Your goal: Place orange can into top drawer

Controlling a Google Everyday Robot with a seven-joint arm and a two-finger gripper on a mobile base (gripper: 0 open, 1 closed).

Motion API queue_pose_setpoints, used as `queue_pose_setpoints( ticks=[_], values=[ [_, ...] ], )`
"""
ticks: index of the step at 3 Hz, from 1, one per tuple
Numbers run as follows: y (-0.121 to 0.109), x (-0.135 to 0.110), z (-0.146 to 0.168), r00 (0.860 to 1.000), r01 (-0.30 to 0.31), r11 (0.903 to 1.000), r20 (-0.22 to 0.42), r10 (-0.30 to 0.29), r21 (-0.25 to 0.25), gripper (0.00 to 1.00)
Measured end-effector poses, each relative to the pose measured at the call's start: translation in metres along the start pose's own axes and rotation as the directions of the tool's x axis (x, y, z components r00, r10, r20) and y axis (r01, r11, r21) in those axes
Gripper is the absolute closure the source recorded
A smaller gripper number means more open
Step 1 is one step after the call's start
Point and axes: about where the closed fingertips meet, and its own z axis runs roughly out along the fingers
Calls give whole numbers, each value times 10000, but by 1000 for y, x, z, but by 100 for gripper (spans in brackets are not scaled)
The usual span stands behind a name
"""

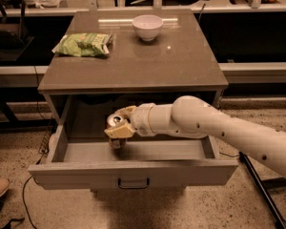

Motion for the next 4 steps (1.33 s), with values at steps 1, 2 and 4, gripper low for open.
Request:
queue_pose_setpoints(
  ticks=[1,2,4],
  values=[
    [-3,3,8,10000,7,10000,82,-8,80,100],
    [-6,2,14,9999,58,10000,154,-59,70,82],
    [-5,1,25,9995,119,9998,288,-115,-140,36]
  ],
)
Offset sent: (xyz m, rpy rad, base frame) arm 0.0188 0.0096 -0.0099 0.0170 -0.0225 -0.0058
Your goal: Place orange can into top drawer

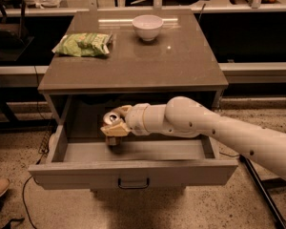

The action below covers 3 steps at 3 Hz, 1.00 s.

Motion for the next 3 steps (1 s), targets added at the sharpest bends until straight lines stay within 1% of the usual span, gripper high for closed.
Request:
queue_pose_setpoints(
  ticks=[1,2,3],
  values=[
    [0,1,2,9999,13,10000,106,-12,-70,5],
    [-1,2,0,9999,9,10000,130,-8,-39,0],
    [-19,6,-28,9999,80,9992,87,-83,381,0]
  ],
)
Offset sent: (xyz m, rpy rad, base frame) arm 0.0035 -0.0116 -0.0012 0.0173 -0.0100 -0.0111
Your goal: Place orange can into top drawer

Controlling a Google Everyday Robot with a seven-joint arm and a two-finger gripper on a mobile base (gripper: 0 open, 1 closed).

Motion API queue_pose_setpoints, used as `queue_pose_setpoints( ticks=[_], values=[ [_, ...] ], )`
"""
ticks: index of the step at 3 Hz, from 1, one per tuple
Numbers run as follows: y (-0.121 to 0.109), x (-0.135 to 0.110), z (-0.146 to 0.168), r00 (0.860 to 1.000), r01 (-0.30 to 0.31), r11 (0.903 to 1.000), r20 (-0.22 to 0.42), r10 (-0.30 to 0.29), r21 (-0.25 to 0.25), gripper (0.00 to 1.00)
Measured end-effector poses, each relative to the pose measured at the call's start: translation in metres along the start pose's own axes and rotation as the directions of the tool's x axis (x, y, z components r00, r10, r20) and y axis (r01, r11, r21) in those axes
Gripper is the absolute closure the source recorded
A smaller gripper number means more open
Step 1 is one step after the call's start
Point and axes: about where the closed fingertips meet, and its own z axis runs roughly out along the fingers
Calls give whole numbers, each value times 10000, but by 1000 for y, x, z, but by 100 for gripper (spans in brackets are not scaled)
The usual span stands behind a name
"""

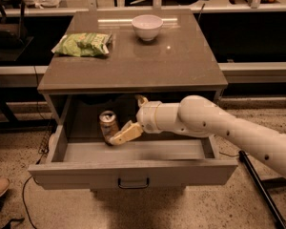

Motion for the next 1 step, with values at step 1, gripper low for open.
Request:
queue_pose_setpoints(
  ticks=[1],
  values=[
    [-33,13,-69,9995,-297,9984,-115,303,478,0]
  ],
)
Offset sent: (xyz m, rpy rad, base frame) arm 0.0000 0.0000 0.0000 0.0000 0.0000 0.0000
